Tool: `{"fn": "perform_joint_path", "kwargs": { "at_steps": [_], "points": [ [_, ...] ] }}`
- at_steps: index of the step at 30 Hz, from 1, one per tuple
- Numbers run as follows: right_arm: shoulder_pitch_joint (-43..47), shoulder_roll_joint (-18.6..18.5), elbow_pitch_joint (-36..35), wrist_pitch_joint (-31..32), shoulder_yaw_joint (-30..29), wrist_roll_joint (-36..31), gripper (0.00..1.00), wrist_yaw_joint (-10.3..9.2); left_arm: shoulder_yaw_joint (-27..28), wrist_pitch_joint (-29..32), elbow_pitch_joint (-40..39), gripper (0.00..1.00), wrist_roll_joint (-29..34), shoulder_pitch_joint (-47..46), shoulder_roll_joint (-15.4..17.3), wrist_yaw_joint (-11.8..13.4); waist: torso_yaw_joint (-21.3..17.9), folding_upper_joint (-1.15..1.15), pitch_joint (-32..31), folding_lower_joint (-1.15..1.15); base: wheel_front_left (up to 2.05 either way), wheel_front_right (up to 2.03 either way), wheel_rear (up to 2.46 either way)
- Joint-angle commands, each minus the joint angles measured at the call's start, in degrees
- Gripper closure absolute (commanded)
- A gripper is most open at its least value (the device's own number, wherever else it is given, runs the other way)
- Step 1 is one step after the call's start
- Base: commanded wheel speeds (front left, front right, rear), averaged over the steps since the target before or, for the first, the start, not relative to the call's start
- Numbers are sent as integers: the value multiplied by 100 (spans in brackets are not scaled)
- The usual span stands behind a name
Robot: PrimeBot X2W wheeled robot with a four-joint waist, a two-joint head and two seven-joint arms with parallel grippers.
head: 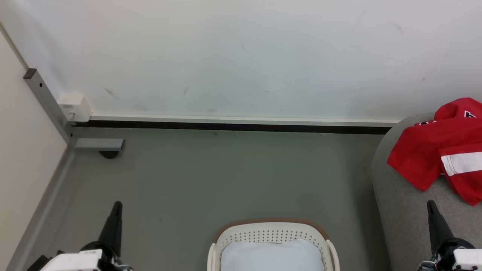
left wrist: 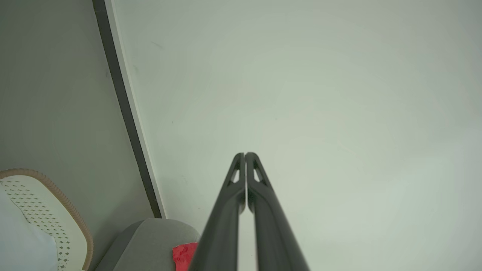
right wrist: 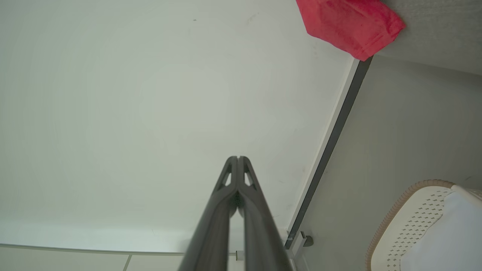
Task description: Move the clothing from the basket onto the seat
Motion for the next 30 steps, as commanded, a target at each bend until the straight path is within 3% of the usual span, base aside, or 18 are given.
{"fn": "perform_joint_path", "kwargs": {
  "at_steps": [1,30],
  "points": [
    [-73,-40,-26,15,-21,9,100,-12,9,17,-20,100,-80,-47,9,-4,0,0,0,0,0,0,0],
    [-73,-40,-26,15,-21,9,100,-12,8,17,-20,100,-80,-47,10,-5,0,0,0,0,0,0,0]
  ]
}}
